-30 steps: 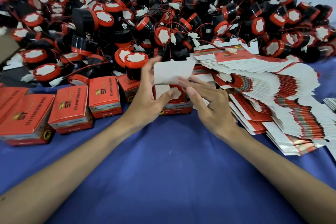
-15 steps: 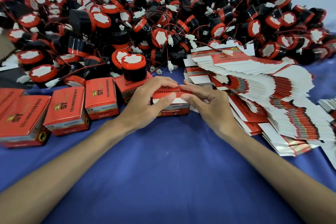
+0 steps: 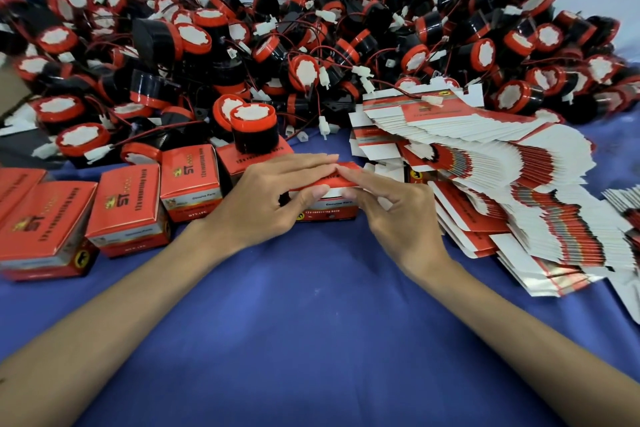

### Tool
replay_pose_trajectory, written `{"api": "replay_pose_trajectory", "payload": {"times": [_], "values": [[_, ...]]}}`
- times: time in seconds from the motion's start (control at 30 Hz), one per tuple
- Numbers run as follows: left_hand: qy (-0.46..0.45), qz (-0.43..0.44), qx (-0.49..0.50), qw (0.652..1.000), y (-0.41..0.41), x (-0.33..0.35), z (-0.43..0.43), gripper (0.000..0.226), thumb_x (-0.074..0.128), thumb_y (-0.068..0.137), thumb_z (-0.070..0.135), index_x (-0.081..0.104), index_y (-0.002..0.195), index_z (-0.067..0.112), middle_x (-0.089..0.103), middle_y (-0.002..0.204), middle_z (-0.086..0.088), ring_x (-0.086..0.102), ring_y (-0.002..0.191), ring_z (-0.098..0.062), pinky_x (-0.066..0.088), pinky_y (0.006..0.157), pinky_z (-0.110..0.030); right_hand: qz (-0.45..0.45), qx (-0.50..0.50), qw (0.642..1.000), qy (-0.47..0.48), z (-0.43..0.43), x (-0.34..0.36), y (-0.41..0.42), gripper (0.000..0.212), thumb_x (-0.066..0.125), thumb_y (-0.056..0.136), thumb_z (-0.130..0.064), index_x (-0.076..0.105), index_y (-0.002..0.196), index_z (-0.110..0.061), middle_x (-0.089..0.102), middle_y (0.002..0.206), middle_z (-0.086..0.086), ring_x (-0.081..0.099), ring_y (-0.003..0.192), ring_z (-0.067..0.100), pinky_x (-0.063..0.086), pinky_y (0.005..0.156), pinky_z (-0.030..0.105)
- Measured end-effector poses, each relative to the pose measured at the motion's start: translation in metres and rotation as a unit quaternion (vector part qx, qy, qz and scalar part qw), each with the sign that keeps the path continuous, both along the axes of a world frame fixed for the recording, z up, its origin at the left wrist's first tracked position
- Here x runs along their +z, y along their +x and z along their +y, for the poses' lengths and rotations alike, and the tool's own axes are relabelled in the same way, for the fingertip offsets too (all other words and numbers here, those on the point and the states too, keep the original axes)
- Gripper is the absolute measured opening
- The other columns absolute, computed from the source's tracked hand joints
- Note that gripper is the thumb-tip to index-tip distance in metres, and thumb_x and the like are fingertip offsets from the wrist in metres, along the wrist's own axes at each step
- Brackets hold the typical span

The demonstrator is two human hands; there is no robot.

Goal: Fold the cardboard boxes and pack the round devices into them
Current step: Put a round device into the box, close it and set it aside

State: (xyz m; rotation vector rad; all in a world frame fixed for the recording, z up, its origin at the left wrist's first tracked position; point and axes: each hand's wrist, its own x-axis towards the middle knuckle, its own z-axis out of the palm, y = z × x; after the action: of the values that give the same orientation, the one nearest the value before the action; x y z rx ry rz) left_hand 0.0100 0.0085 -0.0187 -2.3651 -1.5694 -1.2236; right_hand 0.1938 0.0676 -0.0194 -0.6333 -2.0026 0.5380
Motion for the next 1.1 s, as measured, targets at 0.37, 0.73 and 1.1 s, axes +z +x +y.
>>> {"api": "replay_pose_trajectory", "payload": {"times": [0.37, 0.73, 1.1], "values": [[0.049, 0.071, 0.048, 0.995, 0.002, -0.001, -0.005, 0.034, 0.052, 0.095, 0.022, 0.065, 0.122, 0.007, 0.063, 0.126, -0.003, 0.058, 0.122, -0.020, 0.048, 0.100, -0.044, -0.022, -0.106, 0.973, 0.205, -0.003, -0.004, 0.002, 0.021, 0.073, 0.081, -0.020, 0.076, 0.096, -0.006, 0.075, 0.089, 0.008, 0.073, 0.074, 0.023, 0.059, 0.061, 0.037], [0.049, 0.129, 0.053, 0.989, 0.004, -0.002, -0.004, 0.041, 0.053, 0.095, 0.026, 0.057, 0.131, 0.005, 0.057, 0.134, -0.005, 0.052, 0.128, -0.022, 0.038, 0.110, -0.046, -0.100, -0.064, 0.933, 0.339, 0.005, -0.007, 0.005, 0.024, 0.073, 0.076, 0.004, 0.073, 0.100, 0.004, 0.074, 0.095, 0.014, 0.073, 0.082, 0.026, 0.060, 0.059, 0.038], [0.102, 0.145, 0.060, 0.982, 0.006, -0.002, -0.005, 0.025, 0.062, 0.090, 0.009, 0.071, 0.112, 0.003, 0.068, 0.117, -0.010, 0.062, 0.115, -0.030, 0.055, 0.089, -0.049, -0.121, -0.040, 0.946, 0.299, -0.002, -0.005, -0.002, 0.028, 0.078, 0.067, 0.013, 0.075, 0.093, 0.004, 0.072, 0.102, 0.018, 0.071, 0.090, 0.031, 0.060, 0.057, 0.038]]}}
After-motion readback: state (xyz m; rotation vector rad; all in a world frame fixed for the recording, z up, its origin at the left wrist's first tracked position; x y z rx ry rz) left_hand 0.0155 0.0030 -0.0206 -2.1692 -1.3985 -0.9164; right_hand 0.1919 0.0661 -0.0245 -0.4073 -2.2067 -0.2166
